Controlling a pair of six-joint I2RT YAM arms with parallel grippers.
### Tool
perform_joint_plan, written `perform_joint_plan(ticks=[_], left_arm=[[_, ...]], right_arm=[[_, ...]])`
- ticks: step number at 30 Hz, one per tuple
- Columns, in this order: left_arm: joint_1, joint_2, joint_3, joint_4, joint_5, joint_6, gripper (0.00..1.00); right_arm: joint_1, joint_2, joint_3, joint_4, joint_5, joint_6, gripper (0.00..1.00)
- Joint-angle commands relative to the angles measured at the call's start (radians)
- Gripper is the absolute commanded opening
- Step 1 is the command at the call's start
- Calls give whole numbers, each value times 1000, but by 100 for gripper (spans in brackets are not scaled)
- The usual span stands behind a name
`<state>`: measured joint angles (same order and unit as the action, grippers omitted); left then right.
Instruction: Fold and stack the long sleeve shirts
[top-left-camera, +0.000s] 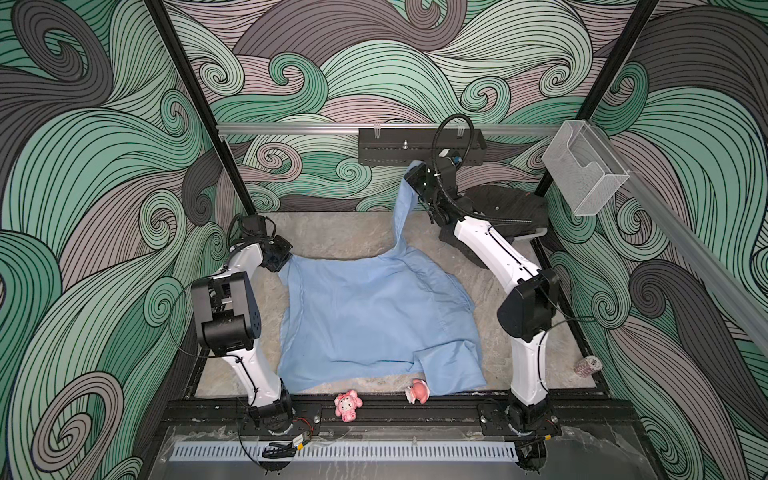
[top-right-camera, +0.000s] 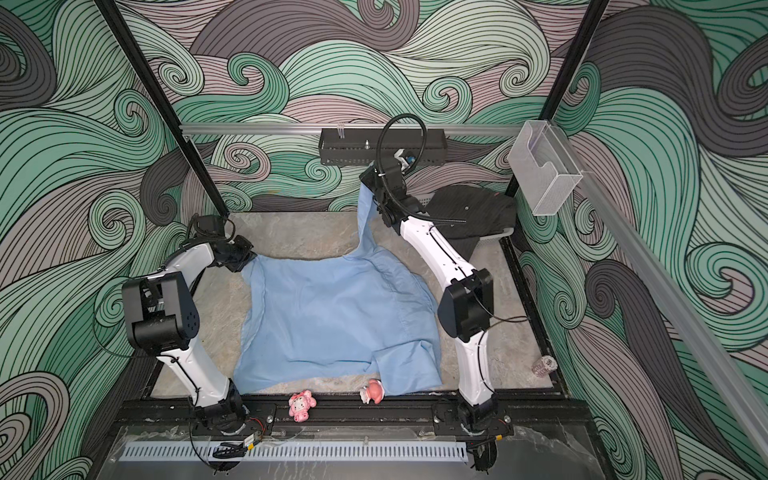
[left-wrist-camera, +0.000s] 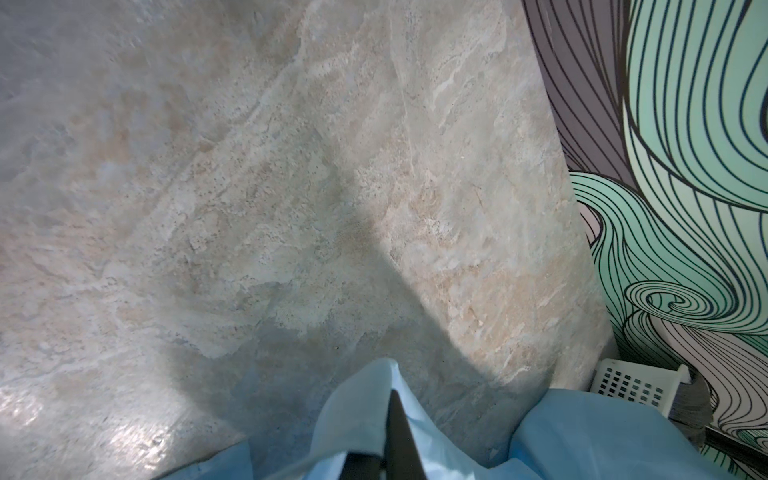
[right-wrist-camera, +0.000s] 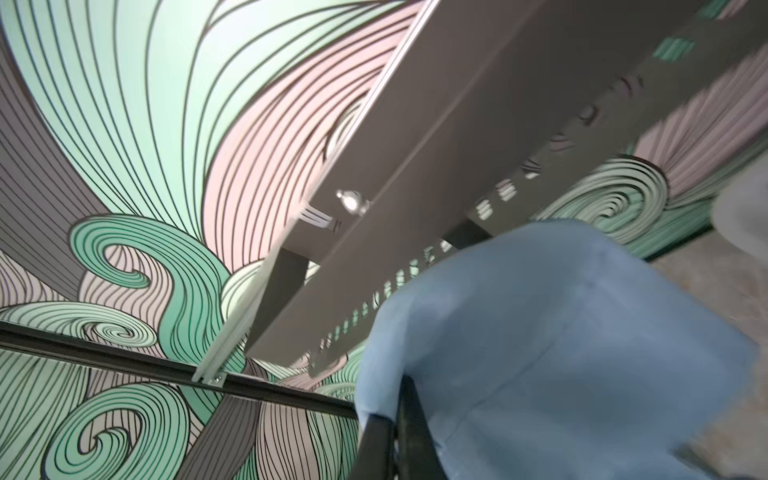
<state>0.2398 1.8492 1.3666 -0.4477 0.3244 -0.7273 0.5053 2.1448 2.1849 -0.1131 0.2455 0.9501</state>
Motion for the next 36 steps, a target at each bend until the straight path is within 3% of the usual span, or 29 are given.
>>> perform_joint_plan(ticks=[1, 4, 6, 9, 10, 15, 18, 22, 25, 30, 32, 36], left_arm=[[6, 20, 49, -29, 13, -5, 4], [8, 26, 63, -37, 8, -3, 4], [13, 29, 69, -43, 10, -2, 4], [21, 27, 77, -51, 15, 2, 4], [22, 24, 78, -52, 16, 3, 4], [27, 18, 93, -76, 25, 15, 5], [30, 20, 101, -91, 28, 35, 6], [30, 52, 137, -136, 40, 58, 6], [31, 78, 159, -159, 40, 68, 5], [35, 104, 175, -185, 22, 84, 0], [35, 112, 181, -195, 21, 89, 0], [36, 131, 203, -226, 2, 102, 0]], right_arm=[[35, 170, 149, -54, 64, -32, 5], [66, 306, 350, -171, 78, -104, 21], [90, 371, 465, -239, 85, -177, 37], [113, 371, 483, -295, 101, -265, 69], [116, 355, 469, -302, 100, -287, 75], [114, 184, 289, -344, 100, -422, 85], [111, 46, 140, -408, 62, -527, 83], [71, -122, -110, -523, -86, -594, 75], [17, -204, -304, -576, -110, -577, 60], [-69, -159, -405, -679, -168, -592, 21], [-71, -109, -387, -712, -192, -617, 14], [-71, 18, -319, -755, -249, -623, 12]])
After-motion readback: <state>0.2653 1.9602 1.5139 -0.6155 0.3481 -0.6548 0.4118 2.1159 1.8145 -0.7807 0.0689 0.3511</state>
